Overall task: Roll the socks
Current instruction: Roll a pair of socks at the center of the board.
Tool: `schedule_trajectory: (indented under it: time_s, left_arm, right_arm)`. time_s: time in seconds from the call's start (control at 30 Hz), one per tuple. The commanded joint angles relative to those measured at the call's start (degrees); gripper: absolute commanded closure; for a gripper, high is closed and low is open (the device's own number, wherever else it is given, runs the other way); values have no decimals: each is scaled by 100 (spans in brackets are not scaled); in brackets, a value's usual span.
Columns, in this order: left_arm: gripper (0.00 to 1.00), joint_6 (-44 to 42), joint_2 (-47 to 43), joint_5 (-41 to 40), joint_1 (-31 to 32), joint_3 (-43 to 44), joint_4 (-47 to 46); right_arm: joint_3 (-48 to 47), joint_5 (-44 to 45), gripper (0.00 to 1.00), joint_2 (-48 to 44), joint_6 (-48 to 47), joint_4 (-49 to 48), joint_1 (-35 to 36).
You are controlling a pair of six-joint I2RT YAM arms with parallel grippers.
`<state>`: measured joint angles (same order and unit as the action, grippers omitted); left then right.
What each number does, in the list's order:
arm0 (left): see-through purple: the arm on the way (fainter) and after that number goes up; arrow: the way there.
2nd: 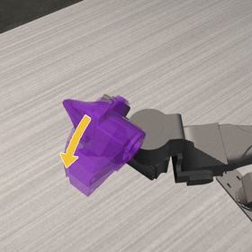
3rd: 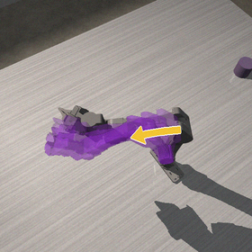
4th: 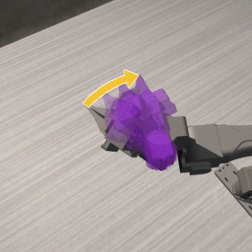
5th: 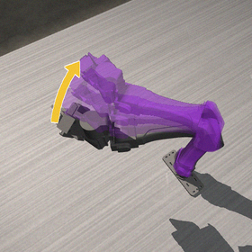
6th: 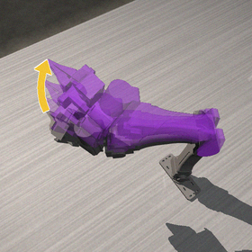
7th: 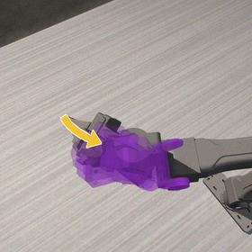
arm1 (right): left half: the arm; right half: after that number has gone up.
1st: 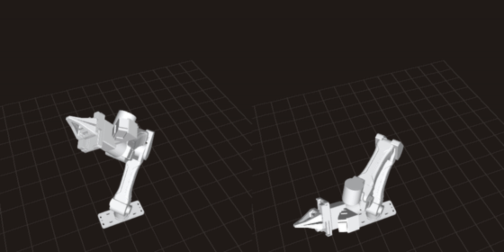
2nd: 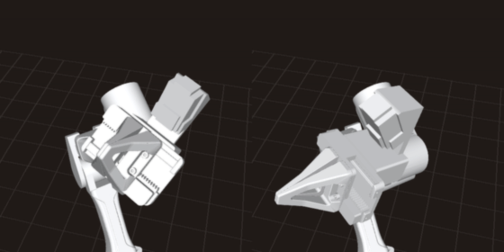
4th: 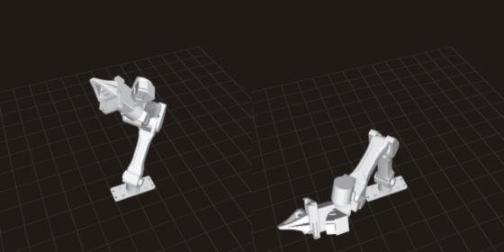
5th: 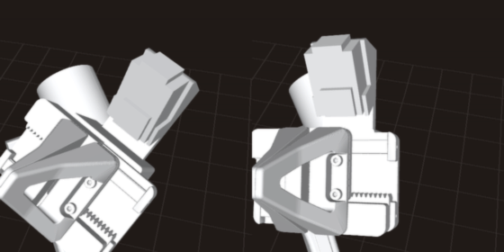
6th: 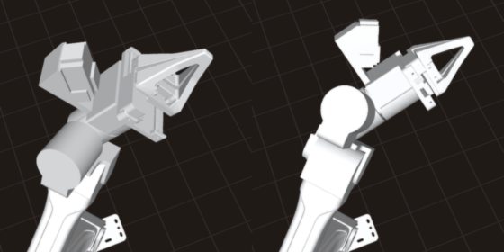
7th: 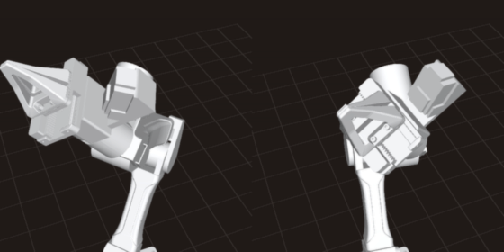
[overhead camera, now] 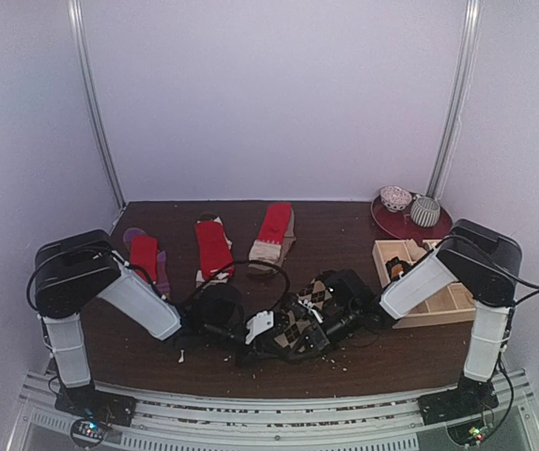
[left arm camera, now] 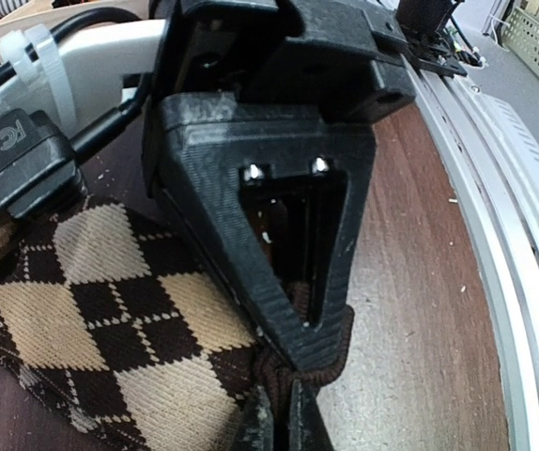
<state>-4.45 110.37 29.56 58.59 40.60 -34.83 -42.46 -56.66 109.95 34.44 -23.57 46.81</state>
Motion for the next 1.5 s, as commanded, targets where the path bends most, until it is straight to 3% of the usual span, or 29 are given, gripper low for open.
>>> schedule_trajectory:
  time_s: [0.0, 0.13, 0.27, 0.4, 0.6, 0.67, 0.7, 0.8, 0.93, 1.27, 1.47]
  left_arm:
    - [100, 208, 192, 24, 21, -68, 146]
    - [100, 612, 110, -218, 21, -322, 220]
    - [100, 1319, -157, -324, 21, -427, 852]
    - [100, 2126, -572, -460, 1, -452, 1742]
    - [100, 3331, -174, 678, -84, -379, 1915]
    - [100, 3465, -28, 807, -84, -403, 1835]
    - [100, 3459, 28, 783, -84, -378, 1916]
    - [100, 3422, 166, 688, -93, -324, 2122]
    - [100, 3491, 247, 700, -92, -325, 2103]
    - [100, 3425, 305, 659, -98, -325, 2113]
    - [100, 3416, 349, 642, -101, -325, 2085]
  right_arm:
    - [114, 50, 98, 209, 11, 463, 12]
    - [96, -12, 95, 66, -126, 495, 2]
    - [122, 303, 86, -591, -679, 691, -11]
    - [593, 910, 80, -1508, -997, 49, 12]
    - [1033, 2511, 68, -2319, -2685, -110, 887]
    - [1078, 3036, 49, -2337, -3214, -173, 1239]
    - [1106, 3255, 45, -2324, -3464, -200, 1381]
    - [1087, 3765, 43, -2188, -4000, -183, 1594]
    - [940, 3783, 43, -1962, -4378, -58, 1630]
    - [667, 3619, 42, -1293, -4434, 20, 1707]
    - [597, 3700, 61, -1044, -4013, -105, 1716]
